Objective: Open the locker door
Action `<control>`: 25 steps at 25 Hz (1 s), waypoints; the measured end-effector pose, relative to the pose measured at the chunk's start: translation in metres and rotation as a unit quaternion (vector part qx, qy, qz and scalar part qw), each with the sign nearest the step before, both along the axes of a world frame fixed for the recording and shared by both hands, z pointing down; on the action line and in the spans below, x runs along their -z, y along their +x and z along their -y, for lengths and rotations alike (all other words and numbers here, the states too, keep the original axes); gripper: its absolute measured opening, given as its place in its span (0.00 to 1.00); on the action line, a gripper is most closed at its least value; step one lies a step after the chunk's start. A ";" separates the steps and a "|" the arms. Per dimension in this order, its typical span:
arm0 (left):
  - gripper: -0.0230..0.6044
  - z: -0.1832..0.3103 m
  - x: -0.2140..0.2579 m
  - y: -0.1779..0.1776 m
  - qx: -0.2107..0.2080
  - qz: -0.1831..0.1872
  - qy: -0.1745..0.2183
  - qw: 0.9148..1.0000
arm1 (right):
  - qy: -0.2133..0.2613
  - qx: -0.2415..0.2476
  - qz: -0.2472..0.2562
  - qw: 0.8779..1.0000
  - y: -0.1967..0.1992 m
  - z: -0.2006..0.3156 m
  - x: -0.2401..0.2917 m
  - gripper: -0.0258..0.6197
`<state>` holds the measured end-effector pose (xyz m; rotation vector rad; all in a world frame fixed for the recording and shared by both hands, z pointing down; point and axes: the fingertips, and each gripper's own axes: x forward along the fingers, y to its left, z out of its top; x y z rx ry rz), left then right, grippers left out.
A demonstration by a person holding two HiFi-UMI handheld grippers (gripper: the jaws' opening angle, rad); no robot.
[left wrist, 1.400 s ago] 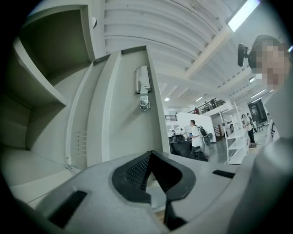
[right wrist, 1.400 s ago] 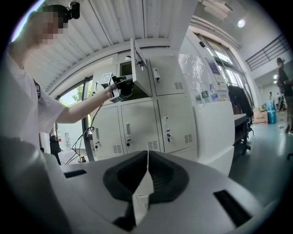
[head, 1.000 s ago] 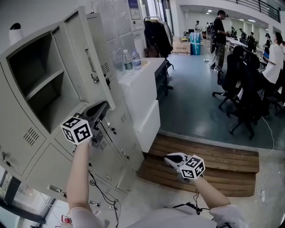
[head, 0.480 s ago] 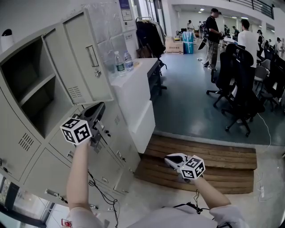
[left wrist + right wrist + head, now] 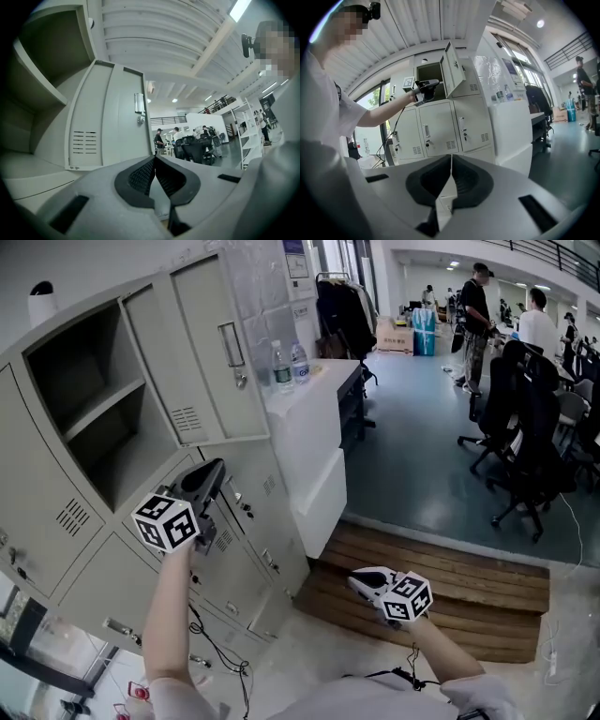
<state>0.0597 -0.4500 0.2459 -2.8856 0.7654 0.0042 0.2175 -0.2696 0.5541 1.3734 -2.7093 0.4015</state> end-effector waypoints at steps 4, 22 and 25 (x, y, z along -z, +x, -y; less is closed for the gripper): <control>0.05 -0.013 -0.012 -0.027 0.020 0.010 -0.003 1.000 | 0.003 0.031 0.001 1.000 -0.024 0.007 0.002 0.06; 0.05 -0.115 -0.076 -0.174 0.142 0.038 0.020 0.989 | 0.057 0.145 0.018 0.988 -0.163 0.036 0.037 0.06; 0.05 -0.134 -0.089 -0.193 0.165 0.027 0.016 0.986 | 0.069 0.158 0.030 0.984 -0.183 0.037 0.049 0.06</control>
